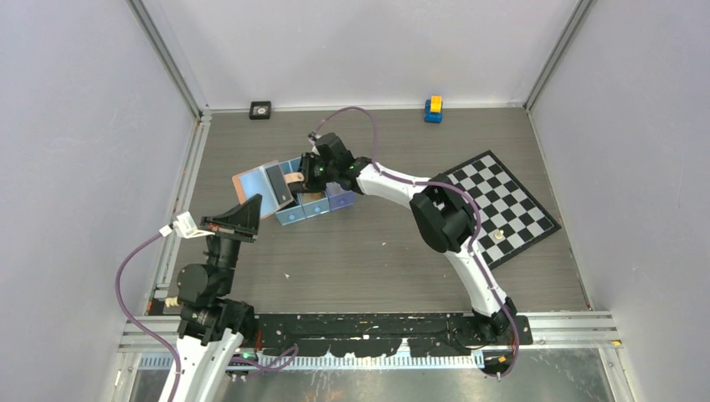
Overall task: Take the credit cards out of the card holder
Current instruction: Place the credit card in the storage box, then remove the credit card from the card holder.
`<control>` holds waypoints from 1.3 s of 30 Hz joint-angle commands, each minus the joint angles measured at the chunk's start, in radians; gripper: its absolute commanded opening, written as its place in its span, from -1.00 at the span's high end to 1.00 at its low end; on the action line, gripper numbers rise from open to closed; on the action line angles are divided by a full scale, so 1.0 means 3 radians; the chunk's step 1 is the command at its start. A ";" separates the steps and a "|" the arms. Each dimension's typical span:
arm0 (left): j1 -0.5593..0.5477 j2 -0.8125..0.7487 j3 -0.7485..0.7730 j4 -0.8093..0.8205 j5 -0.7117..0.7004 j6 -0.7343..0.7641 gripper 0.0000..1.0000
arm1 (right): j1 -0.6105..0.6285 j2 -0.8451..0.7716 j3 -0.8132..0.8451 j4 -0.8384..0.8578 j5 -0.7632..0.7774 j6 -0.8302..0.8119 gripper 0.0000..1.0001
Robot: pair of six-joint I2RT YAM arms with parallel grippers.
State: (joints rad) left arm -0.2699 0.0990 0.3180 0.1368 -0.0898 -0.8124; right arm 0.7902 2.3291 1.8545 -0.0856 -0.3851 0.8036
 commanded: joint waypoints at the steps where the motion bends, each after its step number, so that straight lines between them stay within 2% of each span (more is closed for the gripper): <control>1: 0.0015 0.0029 0.0065 0.0190 0.0014 -0.0049 1.00 | 0.0020 -0.0253 -0.0043 0.0128 0.0153 -0.0078 0.48; 6: 0.0015 0.0085 0.0033 0.0285 0.0067 -0.0092 1.00 | 0.0005 -0.0703 -0.0442 0.0019 0.0266 -0.0327 0.28; 12: 0.0015 0.0314 -0.0013 0.0607 0.0334 -0.0189 1.00 | -0.0061 -0.1534 -0.1341 0.0070 0.0522 -0.0602 -0.07; 17: 0.0015 0.0621 -0.0100 0.1054 0.0654 -0.0332 1.00 | -0.0174 -0.2340 -0.2380 0.0656 0.0801 -0.0616 -0.69; 18: 0.0015 0.0720 -0.0122 0.1187 0.0699 -0.0369 1.00 | -0.0190 -0.2466 -0.2545 0.0756 0.0895 -0.0561 -0.72; 23: 0.0015 0.1066 -0.0170 0.1571 0.0923 -0.0478 1.00 | -0.0279 -0.2960 -0.3145 0.1199 0.0941 -0.0448 -0.73; 29: 0.0015 0.1460 -0.0256 0.2020 0.1066 -0.0665 1.00 | -0.0334 -0.3322 -0.3934 0.2597 0.0607 -0.0109 -0.74; 33: 0.0014 0.1704 -0.0275 0.2356 0.1233 -0.0804 1.00 | -0.0349 -0.3192 -0.3964 0.2915 0.0313 0.0053 -0.74; 39: 0.0015 0.1934 -0.0272 0.2655 0.1402 -0.0957 1.00 | -0.0379 -0.2784 -0.4066 0.3818 0.0001 0.0451 -0.74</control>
State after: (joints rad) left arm -0.2699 0.6609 0.2310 0.7464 0.2722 -1.0492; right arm 0.6842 1.4315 0.6563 0.7811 -0.3038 0.8406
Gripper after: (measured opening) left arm 0.104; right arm 0.868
